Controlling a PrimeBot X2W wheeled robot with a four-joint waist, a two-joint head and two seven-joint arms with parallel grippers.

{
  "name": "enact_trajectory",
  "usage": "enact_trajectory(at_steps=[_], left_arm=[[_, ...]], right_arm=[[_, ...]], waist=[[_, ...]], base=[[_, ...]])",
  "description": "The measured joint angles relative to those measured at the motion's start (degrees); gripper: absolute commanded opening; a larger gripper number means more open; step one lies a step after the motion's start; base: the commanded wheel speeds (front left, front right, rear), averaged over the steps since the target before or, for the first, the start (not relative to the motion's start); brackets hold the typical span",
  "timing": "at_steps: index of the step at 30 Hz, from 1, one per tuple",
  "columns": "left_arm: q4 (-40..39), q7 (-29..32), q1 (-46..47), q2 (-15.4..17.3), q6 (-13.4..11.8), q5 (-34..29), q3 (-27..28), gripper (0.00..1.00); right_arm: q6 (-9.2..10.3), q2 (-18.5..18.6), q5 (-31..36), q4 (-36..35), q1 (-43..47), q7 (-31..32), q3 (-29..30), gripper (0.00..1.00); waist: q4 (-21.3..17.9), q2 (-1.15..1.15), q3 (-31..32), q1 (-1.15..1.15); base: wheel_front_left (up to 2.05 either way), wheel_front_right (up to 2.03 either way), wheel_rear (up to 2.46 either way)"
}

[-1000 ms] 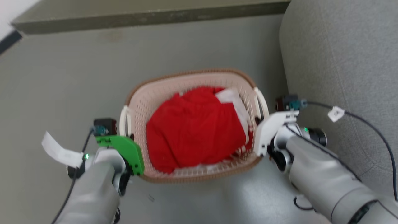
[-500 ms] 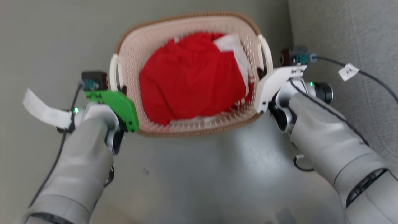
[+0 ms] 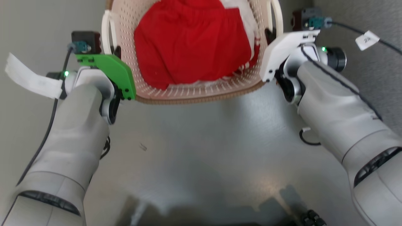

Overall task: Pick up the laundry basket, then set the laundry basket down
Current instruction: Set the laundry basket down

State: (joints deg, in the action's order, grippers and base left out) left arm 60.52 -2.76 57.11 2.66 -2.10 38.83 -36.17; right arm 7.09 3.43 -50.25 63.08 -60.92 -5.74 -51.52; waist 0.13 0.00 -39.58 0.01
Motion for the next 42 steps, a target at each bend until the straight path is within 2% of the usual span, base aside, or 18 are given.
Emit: enact_trajectory(at_steps=[18, 25, 42], left_arm=[[-0.4, -1.1, 9.2, 0.6, -0.5, -1.3, 0.2, 0.0], [0.2, -2.8, 10.1, 0.5, -0.5, -1.7, 0.1, 0.0], [2.0, -5.5, 11.7, 0.1, -0.1, -1.8, -0.4, 0.0]], right_arm=[[0.08, 0.3, 1.4, 0.8, -9.6, -1.2, 0.6, 0.0], [0.08, 0.3, 1.8, 1.7, -10.4, -2.6, 0.7, 0.0], [0.08, 0.3, 1.8, 3.0, -11.7, -4.6, 0.7, 0.0]], waist=[[0.6, 0.0, -13.4, 0.0], [0.6, 0.0, -18.0, 0.0], [0.7, 0.0, -20.2, -0.01]], base=[[0.0, 0.0, 0.0], [0.0, 0.0, 0.0], [0.0, 0.0, 0.0]])
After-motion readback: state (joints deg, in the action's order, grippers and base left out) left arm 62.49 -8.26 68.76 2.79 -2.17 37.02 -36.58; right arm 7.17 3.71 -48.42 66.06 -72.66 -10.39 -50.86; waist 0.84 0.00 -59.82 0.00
